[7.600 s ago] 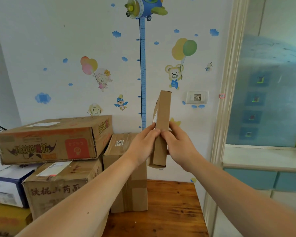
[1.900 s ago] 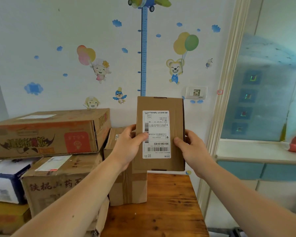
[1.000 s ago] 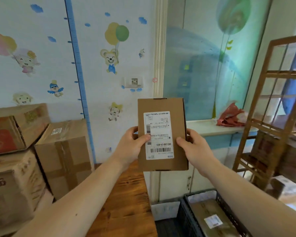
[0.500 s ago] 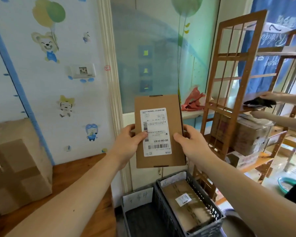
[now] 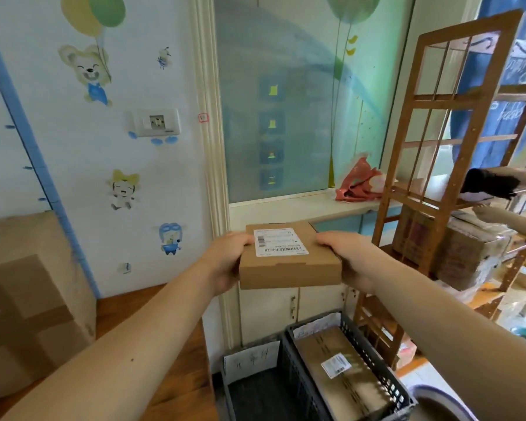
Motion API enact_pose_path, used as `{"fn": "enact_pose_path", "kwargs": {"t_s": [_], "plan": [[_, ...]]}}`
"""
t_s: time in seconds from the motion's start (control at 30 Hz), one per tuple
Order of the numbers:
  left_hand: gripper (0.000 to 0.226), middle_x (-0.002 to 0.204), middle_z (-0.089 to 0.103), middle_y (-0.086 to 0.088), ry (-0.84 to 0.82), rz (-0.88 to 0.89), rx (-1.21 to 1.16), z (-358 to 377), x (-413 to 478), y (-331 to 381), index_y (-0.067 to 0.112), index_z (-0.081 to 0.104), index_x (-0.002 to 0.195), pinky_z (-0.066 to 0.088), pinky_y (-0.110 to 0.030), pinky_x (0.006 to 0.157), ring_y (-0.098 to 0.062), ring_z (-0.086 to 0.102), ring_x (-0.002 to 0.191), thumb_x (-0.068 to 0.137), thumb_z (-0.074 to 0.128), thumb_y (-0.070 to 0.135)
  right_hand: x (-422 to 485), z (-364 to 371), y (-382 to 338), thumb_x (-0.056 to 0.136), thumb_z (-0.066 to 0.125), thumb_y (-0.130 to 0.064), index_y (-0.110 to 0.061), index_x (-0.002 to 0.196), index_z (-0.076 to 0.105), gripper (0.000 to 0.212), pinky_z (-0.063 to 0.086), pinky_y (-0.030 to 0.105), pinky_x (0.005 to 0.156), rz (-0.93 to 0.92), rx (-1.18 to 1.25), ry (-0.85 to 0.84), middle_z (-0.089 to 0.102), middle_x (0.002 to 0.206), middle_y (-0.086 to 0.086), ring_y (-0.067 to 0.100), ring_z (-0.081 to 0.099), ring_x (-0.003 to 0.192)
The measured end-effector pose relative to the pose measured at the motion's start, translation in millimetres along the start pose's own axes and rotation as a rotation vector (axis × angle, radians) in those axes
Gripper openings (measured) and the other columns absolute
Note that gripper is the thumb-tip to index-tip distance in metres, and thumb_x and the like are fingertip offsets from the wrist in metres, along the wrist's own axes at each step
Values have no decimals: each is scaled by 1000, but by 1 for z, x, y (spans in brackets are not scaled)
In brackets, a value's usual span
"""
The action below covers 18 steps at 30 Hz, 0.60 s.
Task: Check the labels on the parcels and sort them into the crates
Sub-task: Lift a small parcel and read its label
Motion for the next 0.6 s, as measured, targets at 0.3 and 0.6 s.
{"fn": "enact_pose_path", "kwargs": {"t_s": [0.3,0.6], "plan": [[57,110,68,-4,104,200,136,-97,23,15,27,37,138,54,-34,71,-21,68,96,93,55,-3,41,83,-23,96,57,-6,-31,133,48,45,52,33,81,-282,-208,-91,66,107,-2,15,64,98],[30,111,66,-3,269,305,97,-176,22,17,33,53,103,51,-26,72,-13,65,96,93,61,6,79,159,-20,95,59,-7,-25,137,48,47,44,14,68,-372,-282,-175,63,119,-5,3,58,101]]}}
Point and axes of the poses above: each hand's wrist, its own x-axis towards the middle knuckle, its own z-axis out of the palm, y = z × x, the point moved 10 cm from there along x, towards the middle knuckle
